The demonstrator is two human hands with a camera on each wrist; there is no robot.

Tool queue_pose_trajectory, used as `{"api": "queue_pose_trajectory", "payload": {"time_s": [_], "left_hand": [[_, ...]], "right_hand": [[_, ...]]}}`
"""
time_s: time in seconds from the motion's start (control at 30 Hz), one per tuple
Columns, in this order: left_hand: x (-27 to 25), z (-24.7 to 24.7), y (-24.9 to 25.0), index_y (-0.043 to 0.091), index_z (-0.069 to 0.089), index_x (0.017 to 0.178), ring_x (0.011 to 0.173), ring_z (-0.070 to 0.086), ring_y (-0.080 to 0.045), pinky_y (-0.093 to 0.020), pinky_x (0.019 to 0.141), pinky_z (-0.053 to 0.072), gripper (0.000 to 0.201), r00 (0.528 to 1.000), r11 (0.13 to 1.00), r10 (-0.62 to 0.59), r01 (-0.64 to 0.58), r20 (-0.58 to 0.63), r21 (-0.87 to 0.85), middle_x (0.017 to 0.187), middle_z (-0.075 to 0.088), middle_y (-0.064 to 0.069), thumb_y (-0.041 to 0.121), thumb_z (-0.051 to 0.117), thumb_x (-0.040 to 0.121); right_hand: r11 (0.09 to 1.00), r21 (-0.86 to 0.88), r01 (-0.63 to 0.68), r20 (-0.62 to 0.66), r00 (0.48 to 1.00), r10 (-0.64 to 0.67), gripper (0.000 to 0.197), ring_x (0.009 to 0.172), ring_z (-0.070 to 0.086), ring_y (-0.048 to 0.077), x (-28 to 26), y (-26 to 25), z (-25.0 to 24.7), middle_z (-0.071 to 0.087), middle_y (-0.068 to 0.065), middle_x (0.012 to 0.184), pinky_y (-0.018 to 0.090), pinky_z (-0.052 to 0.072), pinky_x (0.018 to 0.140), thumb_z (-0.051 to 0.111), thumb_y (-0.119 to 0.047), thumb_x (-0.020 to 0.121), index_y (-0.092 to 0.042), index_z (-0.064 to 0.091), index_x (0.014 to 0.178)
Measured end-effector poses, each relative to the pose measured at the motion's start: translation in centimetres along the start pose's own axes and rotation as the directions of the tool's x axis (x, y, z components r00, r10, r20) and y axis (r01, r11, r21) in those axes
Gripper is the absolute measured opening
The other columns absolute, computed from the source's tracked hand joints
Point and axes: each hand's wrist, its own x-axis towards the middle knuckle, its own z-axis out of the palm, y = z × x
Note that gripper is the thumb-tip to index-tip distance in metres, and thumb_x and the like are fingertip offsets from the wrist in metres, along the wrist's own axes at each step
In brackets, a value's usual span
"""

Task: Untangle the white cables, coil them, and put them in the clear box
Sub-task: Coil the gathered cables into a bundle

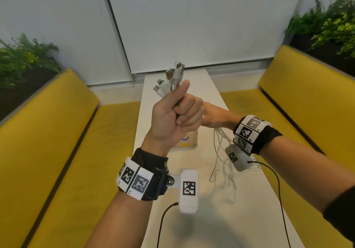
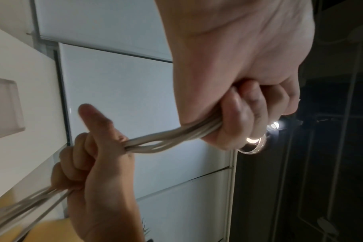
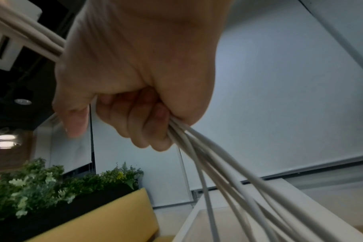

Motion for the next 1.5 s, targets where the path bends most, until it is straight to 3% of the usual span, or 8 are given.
{"api": "queue_pose_trajectory", "payload": {"time_s": [0.3,0.5,0.63,0.73,0.93,1.07,1.33,1.5], "left_hand": [[-0.6,1.0,0.2,0.019,0.052,0.070,0.041,0.018,-0.009,-0.023,0.038,0.017,0.034,0.993,0.973,0.098,-0.083,-0.059,0.213,0.046,0.025,0.007,0.044,0.065,0.089],[-1.2,1.2,-1.5,0.028,0.032,0.055,0.043,0.017,-0.011,-0.027,0.044,0.015,0.054,0.988,0.885,-0.131,0.078,0.086,0.458,0.048,0.026,0.016,0.064,0.055,0.088],[-1.5,0.8,-2.3,0.025,0.036,0.057,0.046,0.021,-0.009,-0.018,0.045,0.021,0.053,0.921,0.619,-0.388,0.281,-0.025,0.733,0.052,0.027,0.012,0.054,0.044,0.099],[-1.9,-1.2,-3.9,-0.001,0.039,0.068,0.054,0.028,-0.025,-0.027,0.053,0.031,0.071,0.837,0.312,-0.513,0.388,-0.190,0.867,0.061,0.031,-0.011,0.063,0.037,0.098],[-1.9,-4.5,-5.6,0.007,0.062,0.097,0.074,0.044,-0.033,-0.041,0.060,0.031,0.046,0.887,0.157,-0.224,0.442,-0.404,0.883,0.081,0.045,-0.022,0.046,0.039,0.104],[-1.5,-6.0,-6.2,0.020,0.050,0.069,0.067,0.050,-0.019,-0.032,0.054,0.032,0.056,0.827,0.000,-0.005,0.563,-0.563,0.827,0.065,0.053,0.006,0.064,0.029,0.099],[-0.6,-5.2,-6.3,0.014,0.064,0.105,0.059,0.060,-0.008,-0.021,0.053,0.049,0.056,0.766,0.643,0.066,0.457,-0.639,0.615,0.067,0.060,0.000,0.061,0.035,0.097],[0.0,-5.2,-6.1,0.020,0.045,0.073,0.053,0.025,-0.009,-0.027,0.052,0.020,0.043,0.776,0.848,0.032,0.312,-0.630,0.428,0.060,0.030,0.003,0.048,0.037,0.104]], "right_hand": [[0.981,-0.160,-0.109,-0.003,0.994,0.110,0.069,0.085,0.066,0.038,2.2,5.0,2.2,0.072,0.012,0.086,0.054,0.056,0.070,0.062,-0.080,0.066,-0.013,0.068,0.082],[0.936,-0.309,-0.169,-0.013,0.985,0.173,0.011,0.085,0.060,0.025,-1.3,-1.4,-0.7,0.064,0.009,0.092,0.036,0.053,0.086,0.060,-0.005,0.091,-0.015,0.057,0.085],[0.912,-0.400,-0.094,0.006,0.994,0.105,0.038,0.048,0.040,0.004,-0.9,-2.4,-3.0,0.051,-0.017,0.043,0.025,0.035,0.051,0.067,-0.007,0.076,-0.025,0.052,0.047],[0.902,-0.428,-0.062,0.147,0.980,0.137,0.025,0.053,0.040,0.012,-1.1,-3.0,-3.9,0.050,-0.004,0.056,0.029,0.034,0.056,0.075,-0.020,0.075,-0.014,0.055,0.061],[0.972,-0.211,-0.098,0.349,0.922,0.169,0.013,0.046,0.044,0.013,-2.1,-4.2,-4.5,0.062,0.020,0.078,0.022,0.038,0.043,0.062,-0.011,0.094,-0.005,0.058,0.105],[0.987,0.052,-0.149,0.259,0.957,0.131,0.025,0.053,0.049,0.015,-2.9,-4.3,-5.0,0.060,0.009,0.078,0.025,0.043,0.049,0.057,-0.013,0.097,-0.008,0.050,0.121],[0.995,0.025,-0.092,0.083,0.993,0.090,0.037,0.062,0.048,0.019,-4.1,-5.7,-4.0,0.043,0.010,0.072,0.032,0.055,0.063,0.040,-0.035,0.103,0.001,0.048,0.103],[1.000,0.022,-0.021,-0.131,0.991,0.023,0.043,0.046,0.038,0.003,-4.2,-5.2,-2.1,0.039,-0.007,0.061,0.026,0.042,0.050,0.030,-0.042,0.105,-0.016,0.045,0.074]]}}
